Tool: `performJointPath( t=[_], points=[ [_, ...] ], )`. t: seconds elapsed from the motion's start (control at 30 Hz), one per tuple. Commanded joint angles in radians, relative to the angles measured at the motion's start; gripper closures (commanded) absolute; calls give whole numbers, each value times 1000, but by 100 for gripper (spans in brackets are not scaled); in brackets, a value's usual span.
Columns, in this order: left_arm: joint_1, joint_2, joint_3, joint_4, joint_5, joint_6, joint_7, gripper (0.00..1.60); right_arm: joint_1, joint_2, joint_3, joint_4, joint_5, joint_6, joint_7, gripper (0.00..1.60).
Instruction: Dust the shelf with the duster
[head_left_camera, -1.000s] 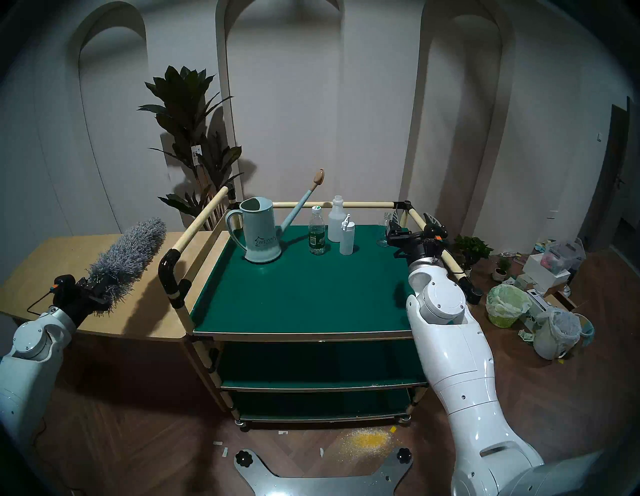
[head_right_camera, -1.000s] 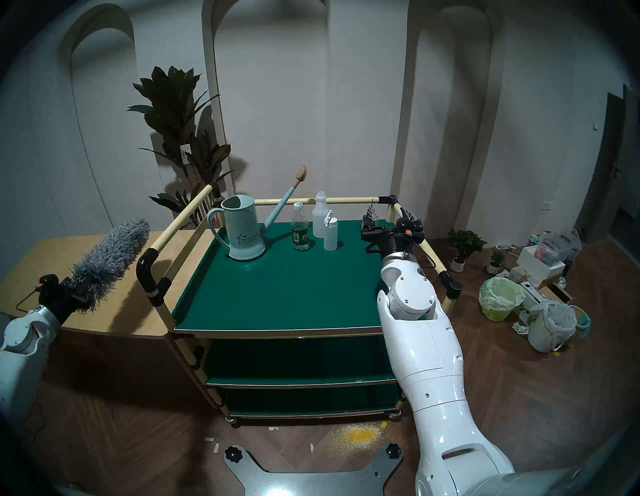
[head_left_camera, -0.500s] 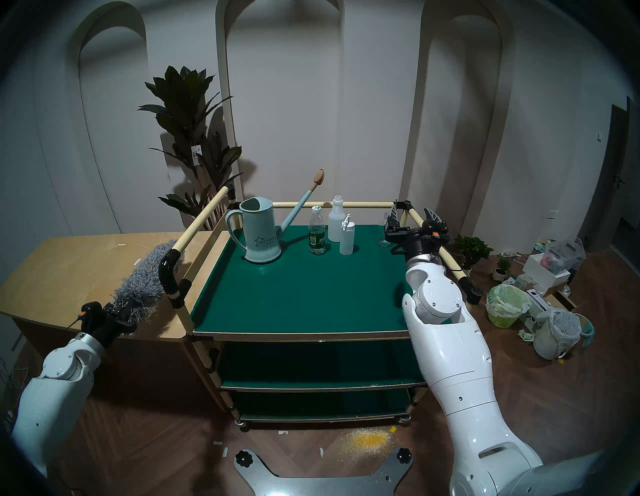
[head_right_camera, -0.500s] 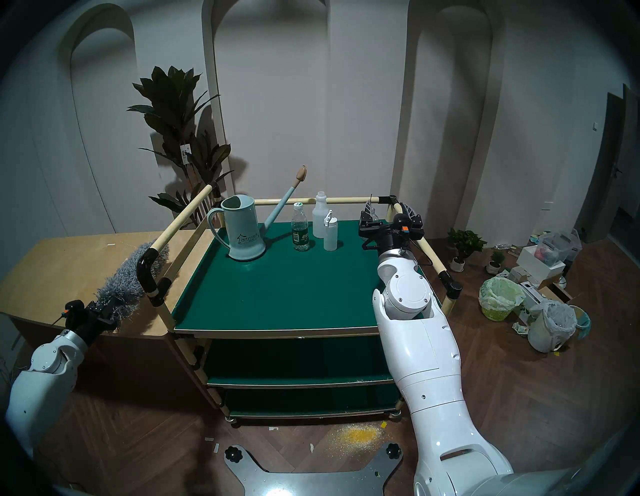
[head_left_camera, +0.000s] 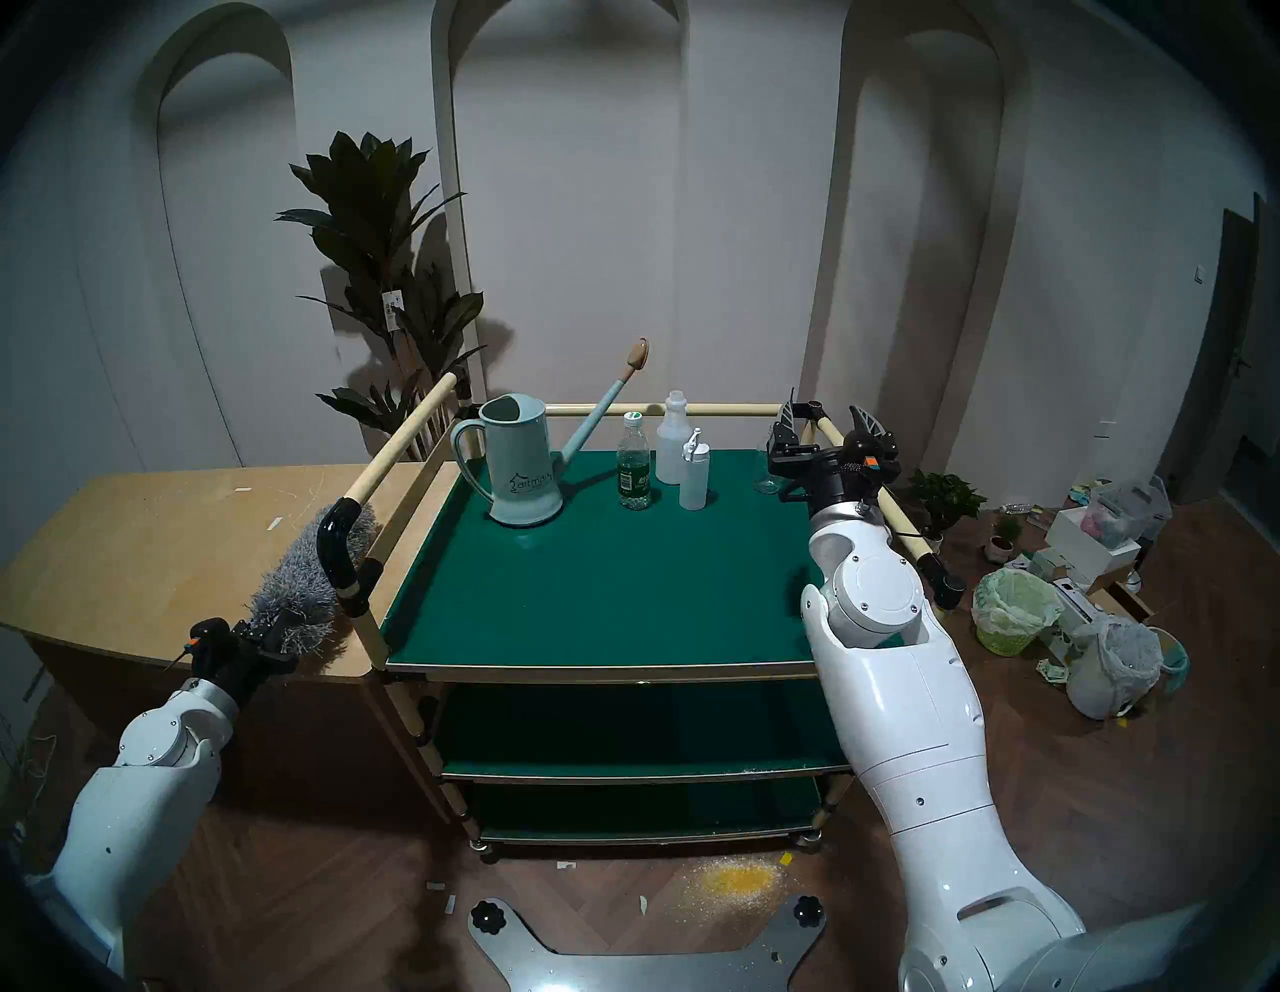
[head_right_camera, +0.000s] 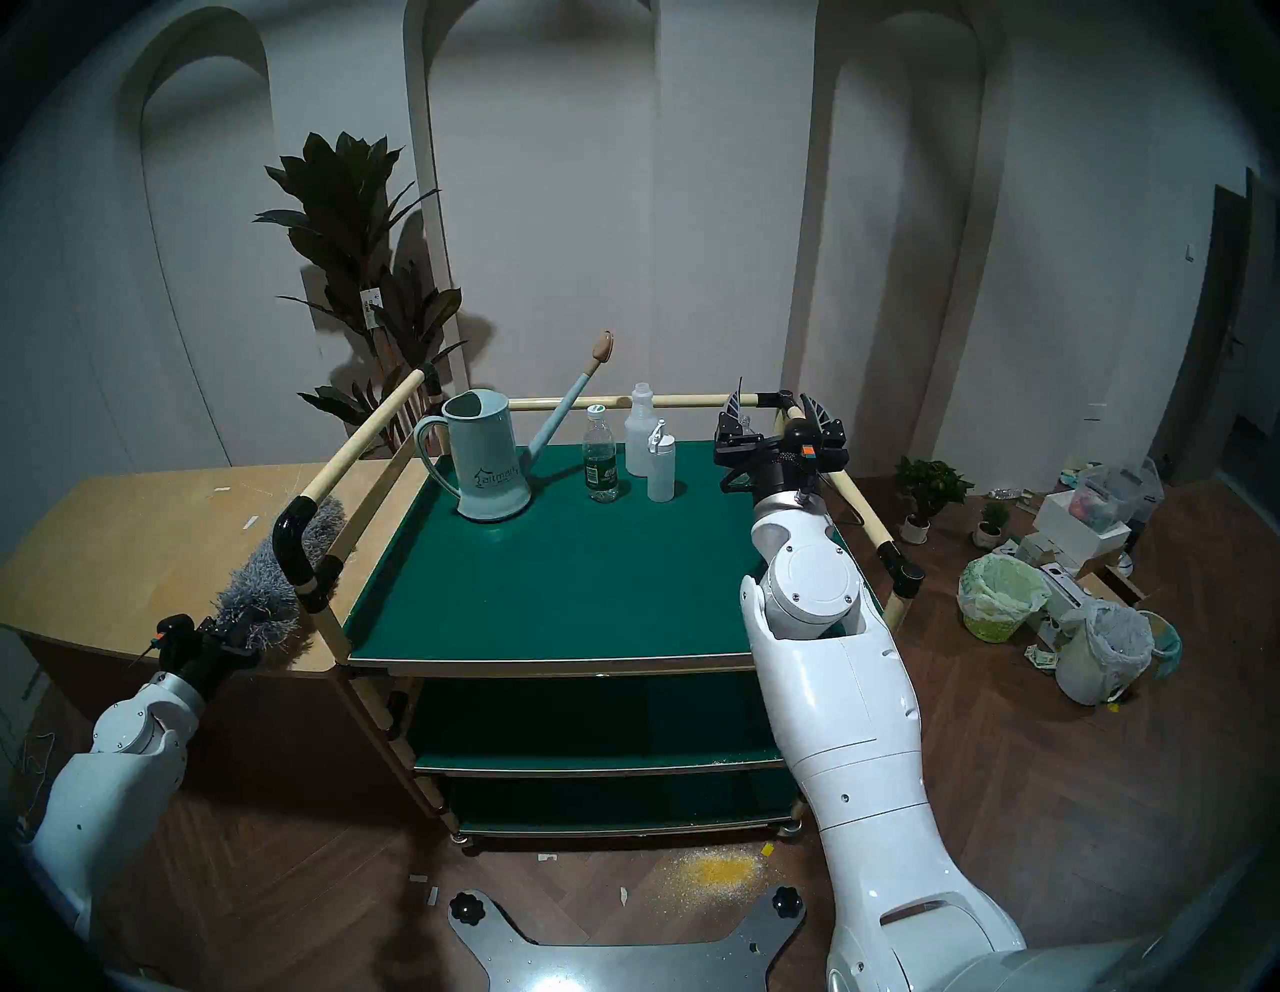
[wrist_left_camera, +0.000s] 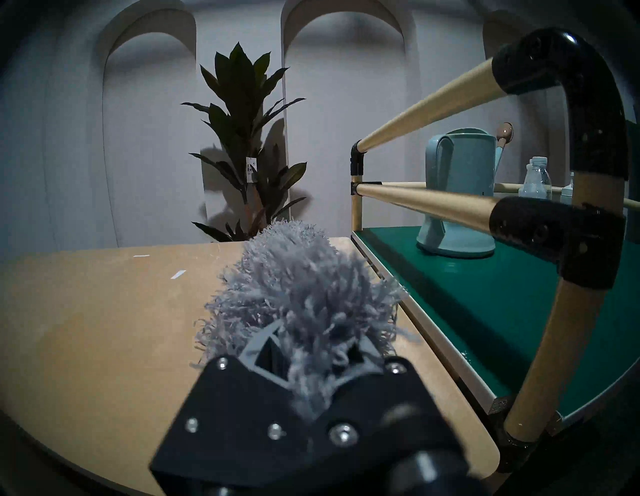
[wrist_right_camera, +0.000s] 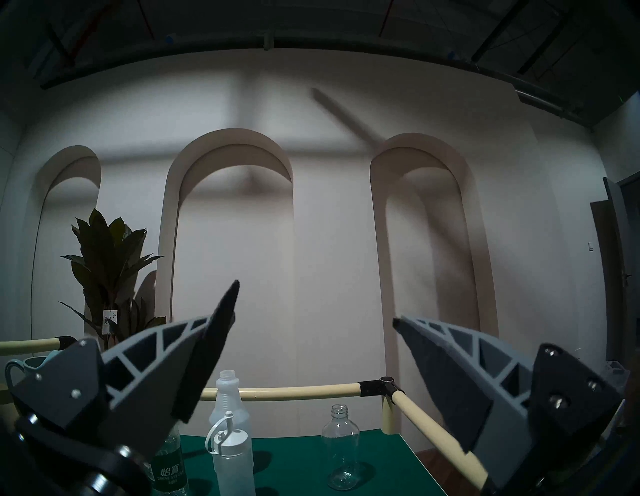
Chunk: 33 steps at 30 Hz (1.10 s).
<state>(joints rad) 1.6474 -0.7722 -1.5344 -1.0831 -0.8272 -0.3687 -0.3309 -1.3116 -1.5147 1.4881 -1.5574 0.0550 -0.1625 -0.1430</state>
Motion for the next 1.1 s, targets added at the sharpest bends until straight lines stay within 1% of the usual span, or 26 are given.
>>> performJointPath(
  t=[0.0, 0.1, 0.13, 0.2, 0.27, 0.3, 0.33, 0.37, 0.4, 0.43, 0.47, 0.57, 0.6, 0.63, 0.67, 0.73, 0.77, 0.8, 0.93, 1.07],
  points=[
    [-112, -25, 19, 57, 10, -23, -36, 160, -4, 16, 8, -44, -13, -1, -4, 0],
    [-141, -38, 31, 89, 20, -22, -44, 160, -11, 21, 7, -49, -15, -1, -6, 0],
    [-139, -39, 31, 88, 23, -19, -42, 160, -13, 22, 7, -51, -16, 0, -7, 0],
    [-168, -48, 43, 118, 26, -18, -54, 160, -17, 24, 7, -57, -16, 0, -7, 0],
    [-174, -52, 45, 128, 33, -19, -57, 160, -18, 25, 6, -61, -15, 0, -9, 0],
    [-194, -58, 53, 152, 36, -25, -66, 160, -19, 26, 6, -63, -15, 1, -9, 0],
    [-213, -65, 59, 178, 41, -32, -76, 156, -20, 27, 3, -66, -26, 0, -18, 0],
    [-219, -68, 61, 189, 42, -37, -82, 144, -21, 24, 2, -67, -26, 3, -23, 0],
    [-219, -68, 61, 189, 42, -37, -82, 144, -21, 24, 2, -67, -26, 3, -23, 0],
    [-240, -76, 69, 224, 44, -51, -100, 127, -21, 25, 1, -68, -26, 4, -23, 0],
    [-243, -78, 70, 234, 44, -57, -109, 121, -21, 25, 0, -69, -26, 4, -24, 0],
    [-252, -83, 73, 255, 47, -64, -119, 122, -22, 26, -1, -71, -26, 4, -25, 0],
    [-260, -88, 77, 274, 51, -72, -132, 86, -23, 28, -2, -73, -25, 4, -25, 0],
    [-260, -88, 77, 274, 51, -72, -132, 86, -23, 28, -2, -73, -25, 4, -25, 0],
    [-264, -90, 77, 284, 51, -78, -140, 45, -24, 28, -3, -75, -25, 5, -26, 0],
    [-263, -92, 75, 290, 49, -86, -150, 19, -26, 29, -4, -78, -24, 6, -26, 0],
    [-261, -90, 76, 292, 54, -95, -155, 13, -28, 30, -4, -80, -22, 7, -26, 0],
    [-259, -87, 79, 292, 64, -105, -159, 2, -29, 31, -4, -82, -21, 7, -26, 0],
    [-237, -84, 71, 272, 62, -113, -172, 0, -37, 32, -5, -85, -11, 13, -21, 0],
    [-209, -71, 64, 245, 72, -111, -156, 0, -45, 33, 0, -85, 3, 13, -15, 0]
  ],
)
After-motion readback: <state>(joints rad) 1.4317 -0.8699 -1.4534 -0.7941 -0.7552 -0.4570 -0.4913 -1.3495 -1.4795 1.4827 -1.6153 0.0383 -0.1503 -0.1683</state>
